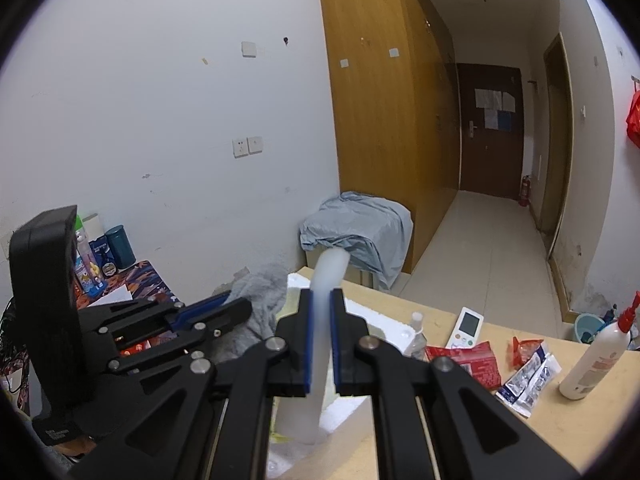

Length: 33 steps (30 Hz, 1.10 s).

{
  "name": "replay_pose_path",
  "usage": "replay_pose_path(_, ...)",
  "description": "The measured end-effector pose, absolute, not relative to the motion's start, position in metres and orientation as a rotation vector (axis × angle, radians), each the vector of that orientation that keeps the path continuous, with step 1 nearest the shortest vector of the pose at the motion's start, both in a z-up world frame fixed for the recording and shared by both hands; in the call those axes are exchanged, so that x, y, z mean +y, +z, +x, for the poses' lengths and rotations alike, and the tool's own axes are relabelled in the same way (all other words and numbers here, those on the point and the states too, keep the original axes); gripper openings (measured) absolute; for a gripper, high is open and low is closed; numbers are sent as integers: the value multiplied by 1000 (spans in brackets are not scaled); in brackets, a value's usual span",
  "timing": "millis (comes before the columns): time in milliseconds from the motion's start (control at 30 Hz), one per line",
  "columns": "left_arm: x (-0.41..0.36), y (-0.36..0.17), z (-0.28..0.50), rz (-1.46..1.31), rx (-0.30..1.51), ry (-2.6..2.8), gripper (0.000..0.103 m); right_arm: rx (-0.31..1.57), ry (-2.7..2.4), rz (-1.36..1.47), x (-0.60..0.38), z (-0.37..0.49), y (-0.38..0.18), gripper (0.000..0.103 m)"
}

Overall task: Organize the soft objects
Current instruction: 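Lift the sock and roll and carry both over the white foam box, then open the left tool to drop the grey sock into the box, then lower the white roll into the box and open the right tool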

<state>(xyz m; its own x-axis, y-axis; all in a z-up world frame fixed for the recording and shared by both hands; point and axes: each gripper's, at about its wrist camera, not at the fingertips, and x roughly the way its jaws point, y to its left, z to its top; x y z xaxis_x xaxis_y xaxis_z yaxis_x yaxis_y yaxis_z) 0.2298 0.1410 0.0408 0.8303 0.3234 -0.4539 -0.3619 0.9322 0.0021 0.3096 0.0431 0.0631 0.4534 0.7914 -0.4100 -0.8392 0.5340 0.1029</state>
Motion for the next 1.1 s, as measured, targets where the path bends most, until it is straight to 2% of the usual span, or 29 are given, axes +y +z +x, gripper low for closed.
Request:
replay_pose_path(333,139,35,243,-72,480,329,9,448,1001,-112,42,312,67,10)
replay_pose_path(433,142,34,245,-78,469,332,13,443,997,-110,40,313,68,10)
replay_pose_path(500,144,32,247,-73,476,346,32,442,994,-105,40,314,68,10)
replay_pose_path(567,144,32,248,-64,481,363,86,444,993,-108,40,314,67,10)
replay_pose_path(633,143,33,244,-54,459,374,100,444,993,-110,40,314,67,10)
replay_pose_path(700,139,36,238,-30,417,394,100,442,994,-113,41,313,67,10)
replay_pose_path(1100,154,38,223,-50,421,487,100,461,1014,-131,50,311,63,10)
